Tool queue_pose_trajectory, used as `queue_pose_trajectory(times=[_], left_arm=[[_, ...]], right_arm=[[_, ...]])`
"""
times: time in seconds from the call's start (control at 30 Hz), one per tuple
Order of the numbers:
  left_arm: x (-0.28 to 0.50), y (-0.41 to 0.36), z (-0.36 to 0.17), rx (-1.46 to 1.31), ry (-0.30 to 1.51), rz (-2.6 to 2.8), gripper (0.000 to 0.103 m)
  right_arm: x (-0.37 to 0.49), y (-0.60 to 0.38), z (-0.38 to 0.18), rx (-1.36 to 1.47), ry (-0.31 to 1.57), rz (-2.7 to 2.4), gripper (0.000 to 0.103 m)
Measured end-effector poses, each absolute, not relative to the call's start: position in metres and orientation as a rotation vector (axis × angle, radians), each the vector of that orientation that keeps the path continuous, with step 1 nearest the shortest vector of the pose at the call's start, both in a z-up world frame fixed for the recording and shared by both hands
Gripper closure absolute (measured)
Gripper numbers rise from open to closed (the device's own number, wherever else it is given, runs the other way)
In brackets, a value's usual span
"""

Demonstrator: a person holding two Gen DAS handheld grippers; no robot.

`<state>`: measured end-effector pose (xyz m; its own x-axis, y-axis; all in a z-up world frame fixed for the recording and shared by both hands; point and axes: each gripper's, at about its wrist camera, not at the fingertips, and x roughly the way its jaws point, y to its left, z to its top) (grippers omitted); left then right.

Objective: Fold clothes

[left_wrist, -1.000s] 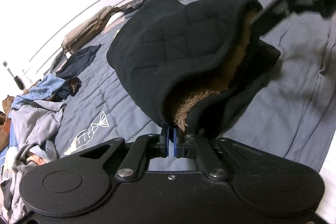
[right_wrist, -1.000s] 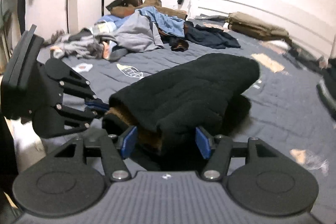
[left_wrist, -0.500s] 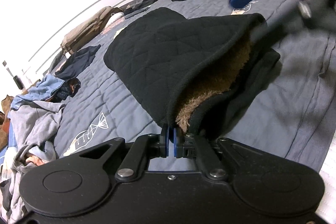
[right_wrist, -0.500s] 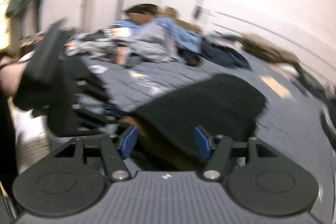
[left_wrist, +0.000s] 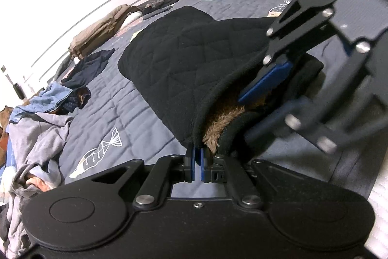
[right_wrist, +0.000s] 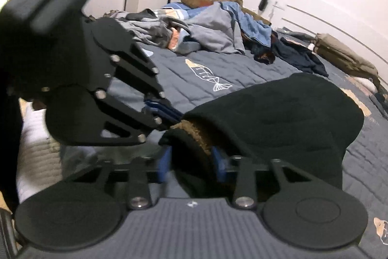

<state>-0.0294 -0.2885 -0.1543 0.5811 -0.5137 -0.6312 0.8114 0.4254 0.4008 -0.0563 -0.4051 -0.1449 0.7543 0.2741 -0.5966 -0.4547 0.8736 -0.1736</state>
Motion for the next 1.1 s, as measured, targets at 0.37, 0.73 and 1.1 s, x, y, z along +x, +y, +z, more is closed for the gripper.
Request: queue_pose_trajectory(times=[0.37, 0.73, 1.1], left_arm=[[-0.030, -0.289, -0.153, 0.732, 0.462, -0.887, 0.099], [-0.027, -0.283, -0.146, 0.694, 0.497, -0.907, 0.099], [-0.027, -0.283, -0.147, 0.706, 0.501, -0.899, 0.098]], right_arm=[[-0.039, -0.404, -0.161, -0.280, 0.563, 0.324, 0.095], [-0.028, -0.399, -0.171, -0.288, 0.545, 0.237, 0.096], [-0.034, -0.398, -0.155, -0.283, 0.646, 0.271, 0.078]])
